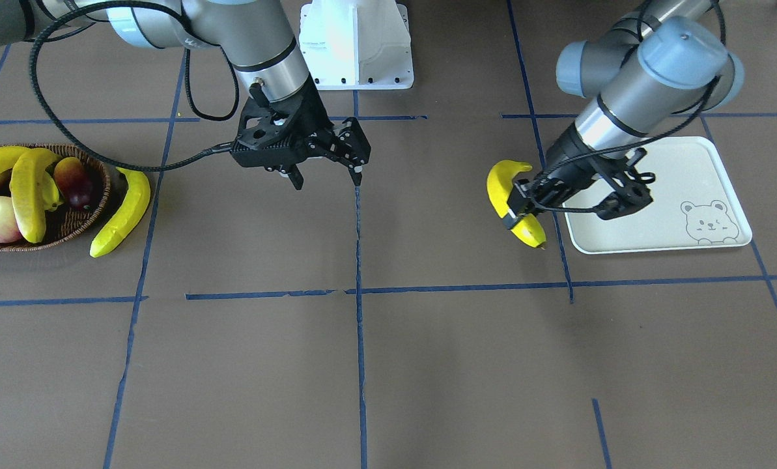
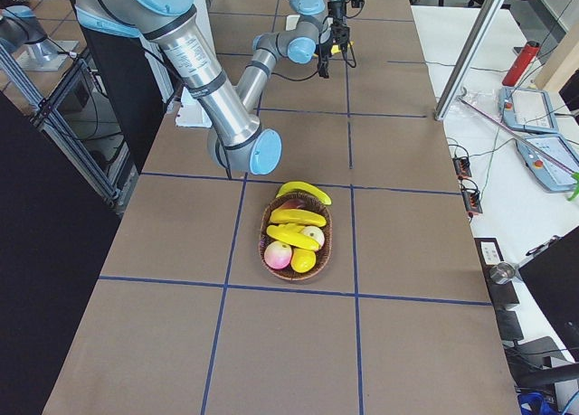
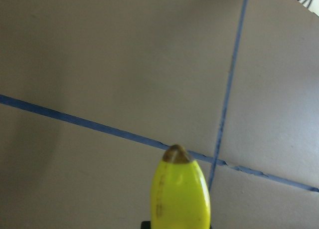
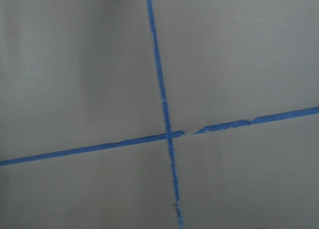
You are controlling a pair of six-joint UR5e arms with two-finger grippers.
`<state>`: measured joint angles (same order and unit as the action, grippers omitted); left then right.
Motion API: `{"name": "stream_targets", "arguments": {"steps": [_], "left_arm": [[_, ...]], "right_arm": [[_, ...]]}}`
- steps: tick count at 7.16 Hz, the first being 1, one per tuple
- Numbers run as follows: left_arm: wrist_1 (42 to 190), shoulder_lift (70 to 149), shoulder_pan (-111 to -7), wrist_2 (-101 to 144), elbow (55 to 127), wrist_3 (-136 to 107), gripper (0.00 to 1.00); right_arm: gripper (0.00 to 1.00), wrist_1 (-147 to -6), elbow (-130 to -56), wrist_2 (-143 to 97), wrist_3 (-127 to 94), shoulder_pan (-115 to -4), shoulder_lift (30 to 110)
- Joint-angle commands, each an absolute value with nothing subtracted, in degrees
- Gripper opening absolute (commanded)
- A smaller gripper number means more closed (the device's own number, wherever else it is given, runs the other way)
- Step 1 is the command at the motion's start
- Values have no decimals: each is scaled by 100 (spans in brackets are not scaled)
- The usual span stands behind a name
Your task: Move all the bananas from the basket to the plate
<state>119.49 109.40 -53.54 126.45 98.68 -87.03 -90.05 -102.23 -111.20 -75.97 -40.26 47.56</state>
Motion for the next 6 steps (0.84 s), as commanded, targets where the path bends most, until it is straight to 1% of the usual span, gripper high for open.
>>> {"name": "stream_targets", "arguments": {"steps": [1,2,3,5,6], "left_arm": [[11936,9744,-5730,12771,9861,-8109,0],[11936,9286,-5748,12771,9774,-7634,0],[11901,9064,-5835,12771,9721,-7420,0],[11787,8755,-5950,12771,9616,-6684,0],[11777,8737,-6124,12771,9441,-6340,0]], "right_arm": [[100,-9658,-10239,-11573,-6484,-4664,5017],[100,-9668,-10248,-11941,-6103,-4989,5262],[100,-9668,-10265,-12118,-5647,-5271,5482],[100,-9668,-10449,-12365,-4811,-5684,5931],[100,-9668,-10450,-12384,-4764,-5730,5950]]}}
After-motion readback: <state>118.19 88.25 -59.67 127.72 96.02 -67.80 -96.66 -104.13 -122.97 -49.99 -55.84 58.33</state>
